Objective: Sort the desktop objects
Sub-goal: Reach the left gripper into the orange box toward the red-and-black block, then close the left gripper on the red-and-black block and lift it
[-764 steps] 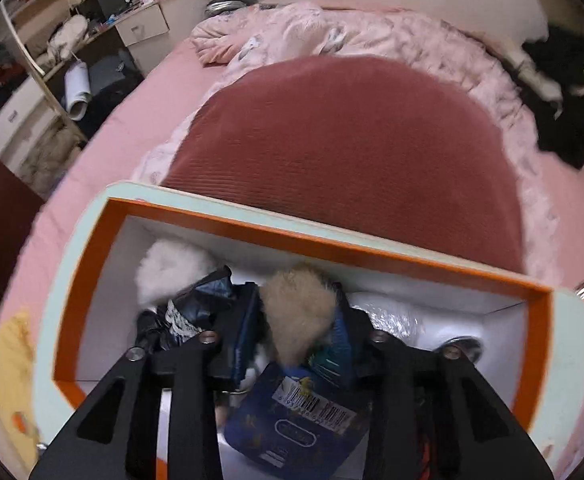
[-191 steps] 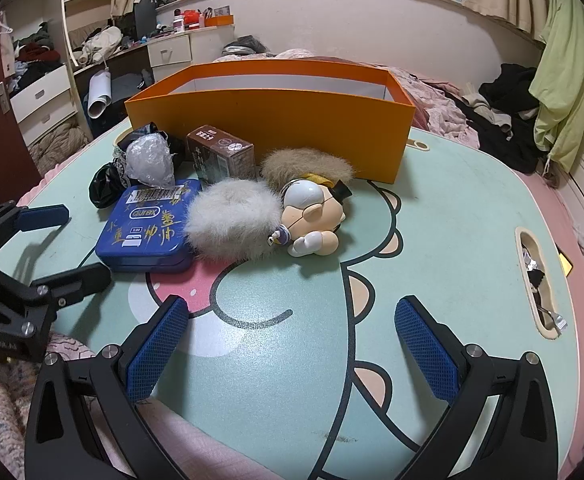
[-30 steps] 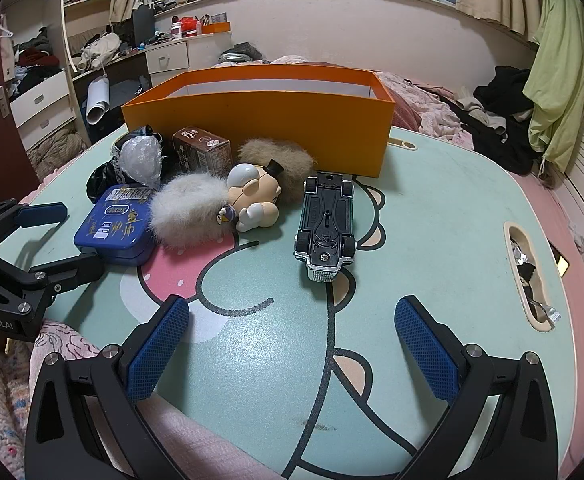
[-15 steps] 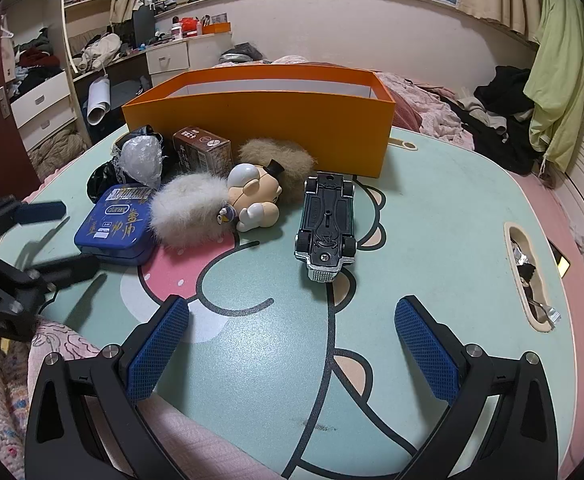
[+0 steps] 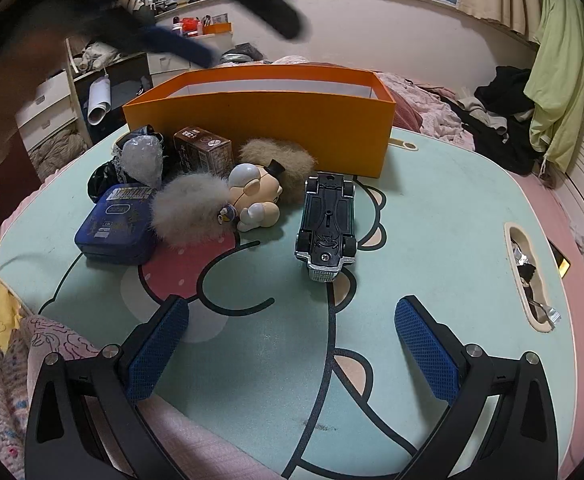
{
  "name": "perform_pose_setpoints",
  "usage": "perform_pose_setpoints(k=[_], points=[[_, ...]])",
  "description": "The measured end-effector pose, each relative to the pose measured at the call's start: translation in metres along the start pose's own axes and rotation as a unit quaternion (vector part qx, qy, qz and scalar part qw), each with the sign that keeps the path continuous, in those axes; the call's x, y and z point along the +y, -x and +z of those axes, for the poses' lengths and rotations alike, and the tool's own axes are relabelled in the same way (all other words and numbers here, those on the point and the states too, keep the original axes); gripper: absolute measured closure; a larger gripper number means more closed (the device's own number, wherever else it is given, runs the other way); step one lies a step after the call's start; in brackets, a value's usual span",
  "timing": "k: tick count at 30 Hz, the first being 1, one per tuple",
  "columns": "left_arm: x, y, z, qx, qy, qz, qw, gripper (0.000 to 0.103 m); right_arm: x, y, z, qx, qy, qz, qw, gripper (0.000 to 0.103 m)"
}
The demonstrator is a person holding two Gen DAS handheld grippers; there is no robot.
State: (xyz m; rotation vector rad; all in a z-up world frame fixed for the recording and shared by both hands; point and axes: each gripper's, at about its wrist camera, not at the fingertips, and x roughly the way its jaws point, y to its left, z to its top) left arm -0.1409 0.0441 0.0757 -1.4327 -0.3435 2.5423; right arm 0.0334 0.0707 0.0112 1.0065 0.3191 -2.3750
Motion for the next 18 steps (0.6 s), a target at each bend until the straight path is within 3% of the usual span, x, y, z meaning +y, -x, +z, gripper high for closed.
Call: perform_pose_setpoints(k=[5,10,13,18], points=[[0.005,-0.055,0.030,0.058,0.043,-0.006,0.9974,0.031,0.000,0.000,0.000,0.000,0.000,0.000,1.000,0.000],[0.005,-0.091,0.026,0.114,0.042,-0.006,0.9926,0.040,0.001,0.001,0.000,0.000,0.000,0.000,1.000,0.000],[0.010,-0.099,0.021,0.119,0.057,-0.051,0.9899,0.039,0.000,0.000,-0.001,0.001,-0.001,0.001,1.000,0.000],[0.021,-0.096,0.022,0.112,0.062,-0.058,0.9901,0.053,-0.001,0.000,0.001,0.001,-0.001,0.002,1.000,0.000]])
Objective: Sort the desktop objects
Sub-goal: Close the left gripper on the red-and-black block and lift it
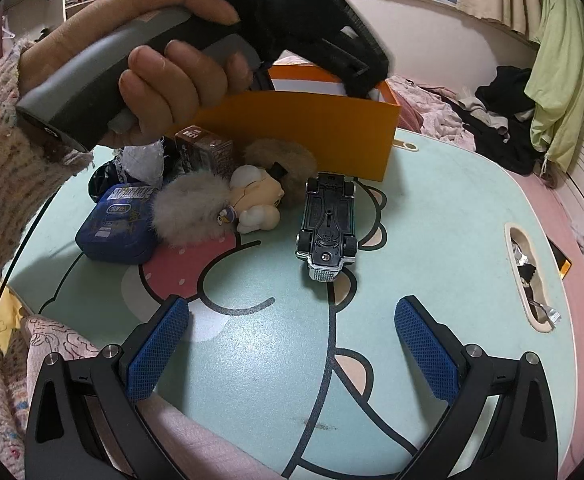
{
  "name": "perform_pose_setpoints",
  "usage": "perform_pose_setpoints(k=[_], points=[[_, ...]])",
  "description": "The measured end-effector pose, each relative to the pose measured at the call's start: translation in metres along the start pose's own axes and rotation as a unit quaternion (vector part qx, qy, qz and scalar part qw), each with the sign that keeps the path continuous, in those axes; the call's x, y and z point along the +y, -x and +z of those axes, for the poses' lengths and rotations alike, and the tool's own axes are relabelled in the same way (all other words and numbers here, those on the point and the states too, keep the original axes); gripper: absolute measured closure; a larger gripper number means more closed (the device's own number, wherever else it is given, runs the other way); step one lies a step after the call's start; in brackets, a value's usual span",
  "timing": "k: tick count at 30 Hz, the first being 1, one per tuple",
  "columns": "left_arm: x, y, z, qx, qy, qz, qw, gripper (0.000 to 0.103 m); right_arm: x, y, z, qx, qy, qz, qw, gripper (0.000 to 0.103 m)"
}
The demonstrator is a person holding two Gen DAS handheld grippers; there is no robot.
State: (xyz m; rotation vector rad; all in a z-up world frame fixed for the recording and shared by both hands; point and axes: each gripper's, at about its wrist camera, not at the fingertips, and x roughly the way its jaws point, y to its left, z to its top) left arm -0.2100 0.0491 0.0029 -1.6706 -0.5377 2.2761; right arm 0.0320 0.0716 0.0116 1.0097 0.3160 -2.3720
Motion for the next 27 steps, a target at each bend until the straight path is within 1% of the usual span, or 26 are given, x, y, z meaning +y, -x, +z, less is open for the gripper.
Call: perform_pose_setpoints(k=[1,3,5,6,8,9,10,12,13,14,15,16,18,20,24,27], points=[[0.005,0.003,-0.001,-0.002,0.007,0.000,1.0000,0.053,0.000,0.000,0.000,0.000,0.000,0.000,1.000,0.000],[0.012,0.007,-0.001,-0.010,0.013,0.013,0.9998,0.053,0.000,0.000,0.000,0.000,0.000,0.000,1.000,0.000],[0.020,0.015,-0.002,-0.023,0.017,0.036,0.9990,0.053,0.000,0.000,0.000,0.000,0.000,0.000,1.000,0.000],[0.023,0.020,-0.001,-0.030,0.019,0.054,0.9979,0.053,0.000,0.000,0.000,0.000,0.001,0.000,1.000,0.000],[0.028,0.028,-0.001,-0.043,0.024,0.082,0.9953,0.057,0.000,0.000,0.000,0.000,0.001,0.000,1.000,0.000],[0.029,0.033,0.000,-0.051,0.027,0.085,0.9947,0.057,0.000,0.000,-0.001,0.000,0.000,0.000,1.000,0.000],[0.030,0.036,0.000,-0.053,0.032,0.076,0.9951,0.056,0.000,0.000,-0.001,0.000,0.000,0.000,1.000,0.000],[0.034,0.038,0.002,-0.047,0.048,0.060,0.9959,0.049,0.000,0.001,-0.001,0.000,0.000,0.000,1.000,0.000],[0.034,0.036,0.003,-0.041,0.051,0.063,0.9958,0.043,0.000,0.001,-0.001,0.000,0.000,0.000,1.000,0.000],[0.033,0.033,0.003,-0.035,0.050,0.073,0.9954,0.041,0.000,0.001,-0.001,0.000,0.000,0.000,1.000,0.000],[0.032,0.028,0.002,-0.027,0.045,0.088,0.9947,0.041,0.000,0.000,-0.001,0.000,0.000,0.000,1.000,0.000],[0.031,0.024,0.002,-0.020,0.041,0.096,0.9943,0.040,0.000,0.001,-0.002,0.000,0.000,0.000,1.000,0.000],[0.029,0.016,-0.002,-0.011,0.031,0.092,0.9952,0.036,0.000,0.001,-0.002,0.000,0.000,0.001,1.000,0.000],[0.026,0.013,-0.004,-0.013,0.016,0.101,0.9947,0.034,0.000,0.001,-0.001,0.000,0.000,0.001,1.000,0.000],[0.015,0.008,-0.006,-0.009,-0.013,0.137,0.9904,0.034,0.001,0.000,0.000,0.000,0.001,0.001,1.000,0.000],[0.013,0.007,-0.004,-0.007,-0.020,0.143,0.9895,0.032,0.001,0.000,0.000,0.000,0.000,0.001,1.000,0.000]])
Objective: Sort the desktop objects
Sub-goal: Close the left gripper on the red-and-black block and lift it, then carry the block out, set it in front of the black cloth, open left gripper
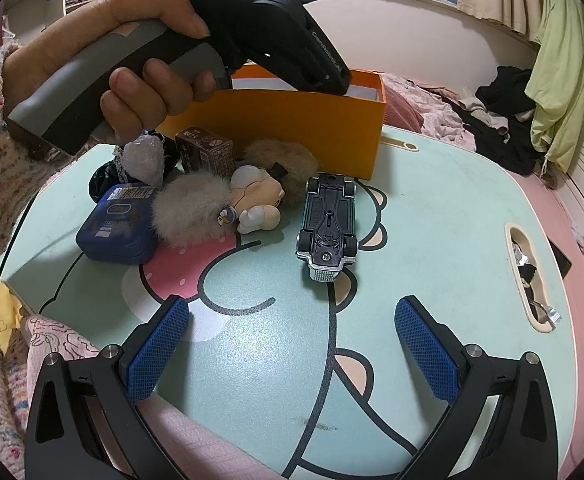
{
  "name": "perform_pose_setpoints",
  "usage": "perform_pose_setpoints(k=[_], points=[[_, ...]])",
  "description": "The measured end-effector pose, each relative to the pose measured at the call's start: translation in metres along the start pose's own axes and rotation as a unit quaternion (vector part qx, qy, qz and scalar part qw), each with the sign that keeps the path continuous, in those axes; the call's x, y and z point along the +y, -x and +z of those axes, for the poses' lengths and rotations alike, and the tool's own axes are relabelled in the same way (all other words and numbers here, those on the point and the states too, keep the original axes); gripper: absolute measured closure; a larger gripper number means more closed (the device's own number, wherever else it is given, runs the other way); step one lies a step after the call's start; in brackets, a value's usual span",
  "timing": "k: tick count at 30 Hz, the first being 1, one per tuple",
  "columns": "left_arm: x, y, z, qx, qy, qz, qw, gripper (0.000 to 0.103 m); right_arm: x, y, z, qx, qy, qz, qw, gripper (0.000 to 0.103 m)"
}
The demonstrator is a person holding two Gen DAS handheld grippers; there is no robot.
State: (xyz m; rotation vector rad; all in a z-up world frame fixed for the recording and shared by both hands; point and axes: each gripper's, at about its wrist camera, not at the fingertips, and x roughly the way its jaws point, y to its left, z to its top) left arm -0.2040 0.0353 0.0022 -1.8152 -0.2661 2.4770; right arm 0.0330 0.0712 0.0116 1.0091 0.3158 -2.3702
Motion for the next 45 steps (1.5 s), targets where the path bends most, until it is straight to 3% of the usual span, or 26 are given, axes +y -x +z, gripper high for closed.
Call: perform_pose_setpoints(k=[9,13,17,21,25,27,29,33,36,41,45], points=[[0.015,0.010,-0.003,-0.026,0.007,-0.023,0.9994,0.035,0.000,-0.001,0.000,0.000,0.001,0.001,1.000,0.000],[0.025,0.040,-0.005,-0.065,0.020,-0.053,0.9963,0.035,0.000,-0.001,-0.001,0.000,0.001,0.001,1.000,0.000],[0.020,0.081,-0.019,-0.116,-0.004,-0.075,0.9904,0.035,0.000,-0.001,-0.001,0.000,0.001,0.001,1.000,0.000],[0.022,0.110,-0.068,-0.138,-0.036,-0.107,0.9840,0.035,-0.001,-0.001,-0.001,0.000,0.001,0.001,1.000,0.000],[0.041,0.120,-0.120,-0.152,-0.031,-0.133,0.9788,0.035,-0.001,-0.001,-0.001,0.000,0.001,0.001,1.000,0.000],[0.056,0.123,-0.145,-0.163,-0.017,-0.122,0.9788,0.035,-0.001,0.000,-0.001,0.000,0.001,0.001,1.000,0.000],[0.066,0.123,-0.171,-0.173,-0.005,-0.084,0.9812,0.035,-0.001,0.000,-0.002,0.000,0.001,0.001,1.000,0.000],[0.086,0.097,-0.204,-0.146,0.017,-0.030,0.9886,0.035,-0.001,0.000,-0.002,0.000,0.001,0.002,1.000,0.000],[0.089,0.070,-0.204,-0.122,0.026,-0.028,0.9918,0.035,-0.001,0.000,-0.002,0.000,0.001,0.002,1.000,0.000],[0.060,0.059,-0.182,-0.131,-0.005,-0.031,0.9908,0.035,-0.002,0.000,-0.001,0.000,0.001,0.002,1.000,0.000],[0.054,0.059,-0.186,-0.156,-0.009,-0.011,0.9877,0.034,0.000,0.002,0.001,-0.001,0.001,0.003,1.000,0.000]])
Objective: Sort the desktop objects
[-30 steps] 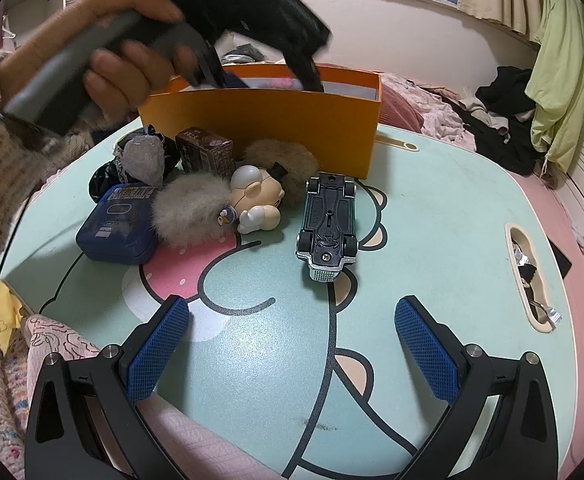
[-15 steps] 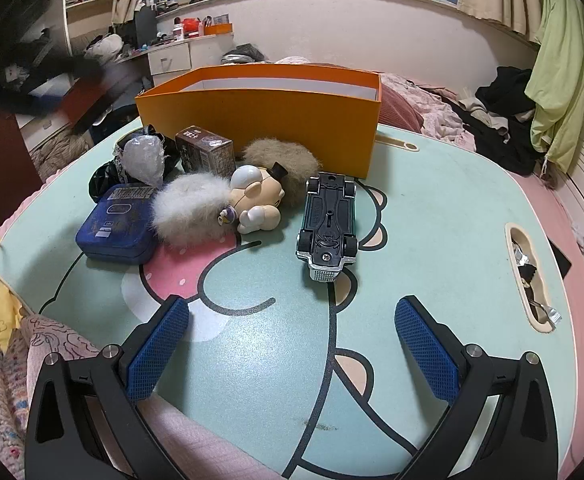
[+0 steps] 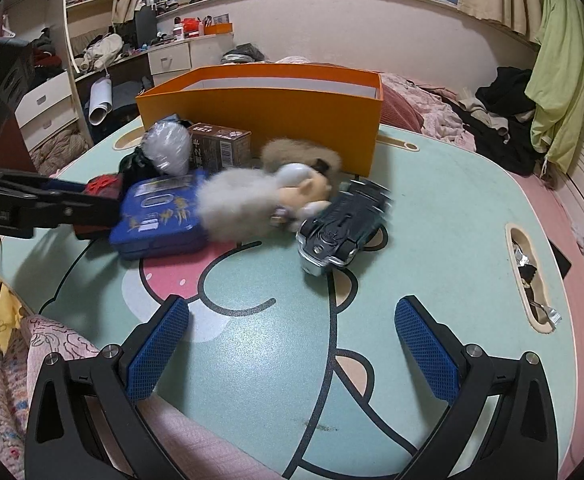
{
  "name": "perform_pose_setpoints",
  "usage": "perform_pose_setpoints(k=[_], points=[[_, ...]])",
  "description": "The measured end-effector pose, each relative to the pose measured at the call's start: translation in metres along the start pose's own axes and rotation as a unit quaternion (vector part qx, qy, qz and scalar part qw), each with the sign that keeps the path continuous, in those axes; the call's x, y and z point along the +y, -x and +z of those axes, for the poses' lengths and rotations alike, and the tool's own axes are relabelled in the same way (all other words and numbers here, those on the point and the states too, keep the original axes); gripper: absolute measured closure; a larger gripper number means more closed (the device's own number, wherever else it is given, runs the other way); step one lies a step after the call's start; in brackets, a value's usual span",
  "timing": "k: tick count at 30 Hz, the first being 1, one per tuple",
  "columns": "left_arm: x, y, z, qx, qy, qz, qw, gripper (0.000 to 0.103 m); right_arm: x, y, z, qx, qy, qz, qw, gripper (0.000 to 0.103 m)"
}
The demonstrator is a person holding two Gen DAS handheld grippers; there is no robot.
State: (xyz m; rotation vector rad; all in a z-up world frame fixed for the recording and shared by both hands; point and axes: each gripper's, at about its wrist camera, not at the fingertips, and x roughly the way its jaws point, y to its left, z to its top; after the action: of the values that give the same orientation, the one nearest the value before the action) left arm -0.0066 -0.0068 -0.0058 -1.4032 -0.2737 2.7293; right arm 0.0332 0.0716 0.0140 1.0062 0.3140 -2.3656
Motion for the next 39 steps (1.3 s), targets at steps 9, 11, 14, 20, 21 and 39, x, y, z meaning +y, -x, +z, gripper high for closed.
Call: perform_pose_setpoints(k=[9,11,14,20,21,39], points=[[-0.005,0.023,-0.035,-0.035,-0.007,0.010,0.9993,0.009,0.000,0.001,0.000,0.000,0.000,0.000,1.000,0.000],[-0.009,0.019,-0.042,-0.029,-0.016,0.018,0.9993,0.007,0.000,0.001,0.000,0.000,0.000,0.000,1.000,0.000],[-0.024,0.004,-0.051,-0.031,-0.061,0.063,0.9957,0.000,0.001,0.001,0.000,0.000,0.000,0.000,1.000,0.000],[-0.023,0.003,-0.048,-0.031,-0.068,0.061,0.9953,0.000,0.000,0.002,0.001,0.000,0.001,-0.001,1.000,0.000],[-0.022,0.004,-0.049,-0.032,-0.067,0.062,0.9953,0.000,-0.002,0.001,0.000,0.000,0.001,0.000,1.000,0.000],[-0.024,0.005,-0.048,-0.032,-0.068,0.062,0.9953,0.000,-0.002,0.002,-0.001,0.000,0.000,0.000,1.000,0.000]])
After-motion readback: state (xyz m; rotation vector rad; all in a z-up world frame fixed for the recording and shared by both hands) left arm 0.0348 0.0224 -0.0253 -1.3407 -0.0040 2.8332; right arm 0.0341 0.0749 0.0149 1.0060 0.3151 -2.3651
